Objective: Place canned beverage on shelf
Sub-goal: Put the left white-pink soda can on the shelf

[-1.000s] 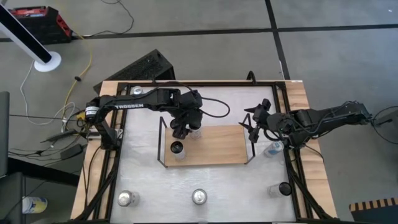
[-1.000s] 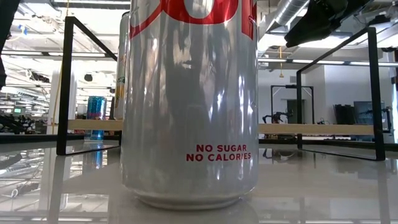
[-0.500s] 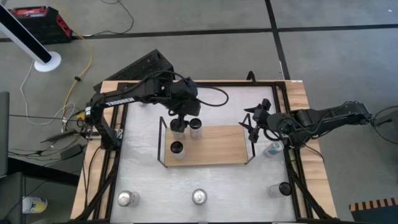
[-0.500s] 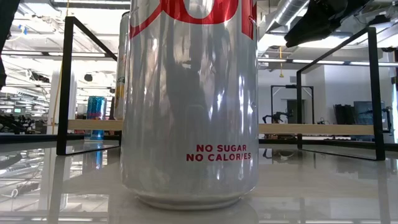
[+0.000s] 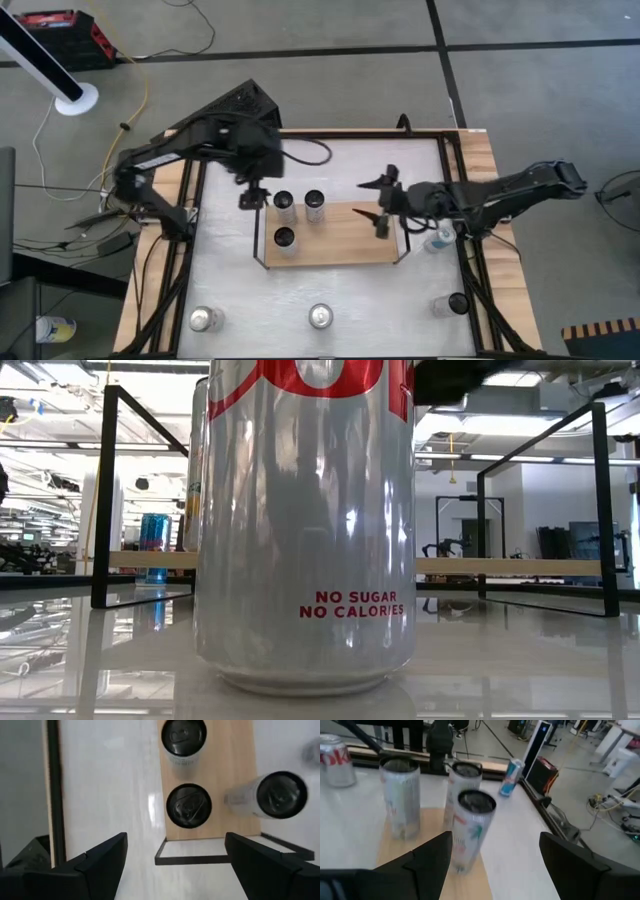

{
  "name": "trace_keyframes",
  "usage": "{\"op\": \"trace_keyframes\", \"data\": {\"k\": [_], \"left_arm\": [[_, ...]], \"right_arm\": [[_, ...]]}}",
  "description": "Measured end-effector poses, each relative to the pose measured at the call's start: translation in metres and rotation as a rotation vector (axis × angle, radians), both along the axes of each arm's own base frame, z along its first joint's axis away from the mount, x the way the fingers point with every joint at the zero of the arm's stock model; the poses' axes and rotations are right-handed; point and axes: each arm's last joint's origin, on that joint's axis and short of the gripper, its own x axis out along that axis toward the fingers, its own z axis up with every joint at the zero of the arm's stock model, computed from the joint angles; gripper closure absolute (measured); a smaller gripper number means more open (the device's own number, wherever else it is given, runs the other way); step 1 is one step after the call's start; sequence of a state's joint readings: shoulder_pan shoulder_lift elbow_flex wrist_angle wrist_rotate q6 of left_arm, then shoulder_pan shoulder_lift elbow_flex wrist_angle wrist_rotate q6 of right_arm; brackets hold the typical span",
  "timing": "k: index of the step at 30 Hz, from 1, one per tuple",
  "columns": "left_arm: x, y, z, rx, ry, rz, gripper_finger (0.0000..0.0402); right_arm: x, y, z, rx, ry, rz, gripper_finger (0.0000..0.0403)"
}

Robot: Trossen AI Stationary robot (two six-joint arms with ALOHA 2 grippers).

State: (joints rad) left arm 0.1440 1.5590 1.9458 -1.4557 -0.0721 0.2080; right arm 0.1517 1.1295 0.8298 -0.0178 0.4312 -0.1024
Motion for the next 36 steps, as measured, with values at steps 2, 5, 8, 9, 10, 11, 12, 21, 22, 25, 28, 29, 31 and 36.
{"op": "trace_keyframes", "data": {"k": [2,5,8,9,10,11,12,21,22,25,28,29,31,36], "left_arm": [[-0.015,-0.002,0.002,0.001,-0.071,0.016,0.0083],[-0.039,-0.006,-0.003,0.005,-0.174,0.032,0.0083],[-0.057,-0.009,-0.018,0.015,-0.303,0.040,0.0083],[-0.062,-0.011,-0.024,0.018,-0.340,0.035,0.0083],[-0.067,-0.012,-0.031,0.024,-0.382,0.027,0.0083],[-0.072,-0.014,-0.038,0.031,-0.422,0.017,0.0083],[-0.075,-0.016,-0.045,0.038,-0.452,0.004,0.0083],[-0.105,-0.022,-0.088,0.041,-0.524,-0.009,0.0083],[-0.107,-0.022,-0.088,0.038,-0.534,-0.005,0.0083],[-0.111,-0.022,-0.089,0.030,-0.543,0.005,0.0083],[-0.111,-0.022,-0.088,0.027,-0.550,0.008,0.0083],[-0.110,-0.022,-0.087,0.027,-0.558,0.008,0.0083],[-0.109,-0.022,-0.086,0.029,-0.572,0.008,0.0083],[-0.106,-0.022,-0.087,0.032,-0.567,0.004,0.0083]], "right_arm": [[0.014,-0.002,0.002,0.011,0.008,0.018,0.0078],[0.036,-0.006,0.001,0.027,0.028,0.044,0.0078],[0.055,-0.012,-0.004,0.033,0.031,0.041,0.0078],[0.061,-0.013,-0.005,0.035,0.019,0.039,0.0078],[0.065,-0.016,-0.007,0.039,0.019,0.042,0.0078],[0.070,-0.019,-0.009,0.045,0.015,0.047,0.0078],[0.074,-0.021,-0.010,0.055,0.002,0.063,0.0078],[0.092,-0.044,-0.023,0.166,-0.033,0.159,0.0078],[0.094,-0.046,-0.025,0.173,-0.032,0.167,0.0078],[0.098,-0.049,-0.033,0.183,-0.013,0.178,0.0078],[0.101,-0.049,-0.038,0.184,-0.007,0.180,0.0078],[0.103,-0.050,-0.039,0.181,-0.007,0.180,0.0078],[0.104,-0.051,-0.041,0.179,-0.004,0.178,0.0078],[0.106,-0.052,-0.044,0.179,0.000,0.174,0.0078]]}}
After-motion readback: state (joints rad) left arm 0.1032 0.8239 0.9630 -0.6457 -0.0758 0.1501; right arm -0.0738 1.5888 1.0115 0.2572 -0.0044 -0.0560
